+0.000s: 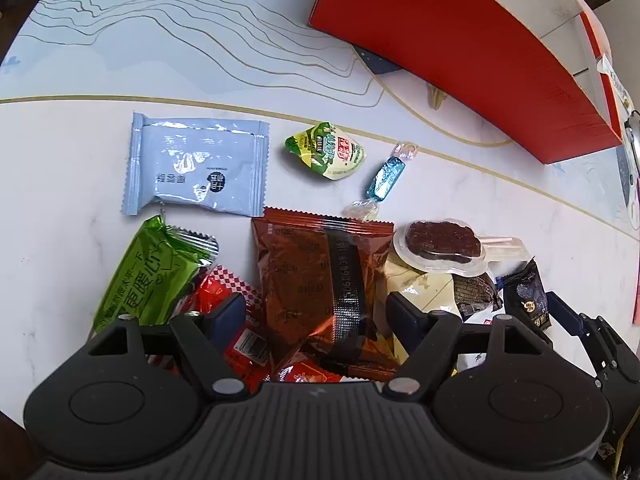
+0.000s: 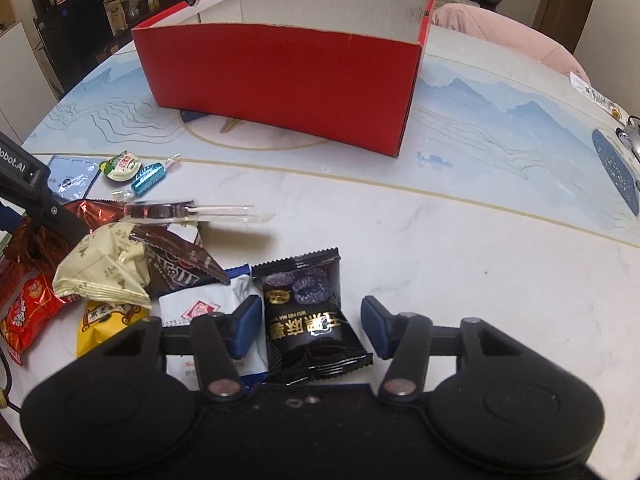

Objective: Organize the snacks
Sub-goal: 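Grasp the copper Oreo pack with the left tool while the right tool grasps the black candy packet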

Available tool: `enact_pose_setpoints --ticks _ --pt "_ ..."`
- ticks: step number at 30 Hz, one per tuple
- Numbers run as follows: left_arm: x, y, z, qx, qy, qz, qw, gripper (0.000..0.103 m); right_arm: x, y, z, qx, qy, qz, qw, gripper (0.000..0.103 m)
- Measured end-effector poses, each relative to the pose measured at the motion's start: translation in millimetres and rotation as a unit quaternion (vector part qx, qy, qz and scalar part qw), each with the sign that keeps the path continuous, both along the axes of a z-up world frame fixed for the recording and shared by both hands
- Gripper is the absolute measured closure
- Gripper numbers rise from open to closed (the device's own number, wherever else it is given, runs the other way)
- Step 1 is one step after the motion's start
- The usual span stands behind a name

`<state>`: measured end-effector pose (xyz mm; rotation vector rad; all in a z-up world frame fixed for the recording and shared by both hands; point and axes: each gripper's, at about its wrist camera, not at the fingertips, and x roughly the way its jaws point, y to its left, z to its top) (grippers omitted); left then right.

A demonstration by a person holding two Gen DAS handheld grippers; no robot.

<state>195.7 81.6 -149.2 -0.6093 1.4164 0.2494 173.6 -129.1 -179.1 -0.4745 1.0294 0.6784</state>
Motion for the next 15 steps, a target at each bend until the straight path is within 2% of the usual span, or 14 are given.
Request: enact_pose_setpoints --ticks 2,4,8,10,15 --pt "1.6 -0.2 -1.2 -0.003 0.001 0.002 1.0000 0.032 1.3 0.1 -2.2 -0.001 -0.001 -0.003 1.000 0.054" --pt "2.4 0.9 -1.4 -0.008 0.002 0.005 1.0000 0.042 2.9 0.1 -3.7 0.000 0.005 -0.004 1.000 0.057" --pt "4.4 2.0 -1.9 -0.007 -0.001 0.007 0.9999 0.050 1.5 2.2 -6.0 -0.006 0.000 -0.001 1.000 0.060" --pt "3.1 3.7 -1.4 -0.011 -0.007 0.009 0.9999 0.058 1.3 2.5 -4.5 -0.003 -0.001 -0.002 1.000 0.062" --pt "-0.9 3.2 1.6 -0.008 -0.021 0.006 0.9997 0.062 0.7 -0.4 -0.4 0.001 -0.006 -0.010 1.000 0.070"
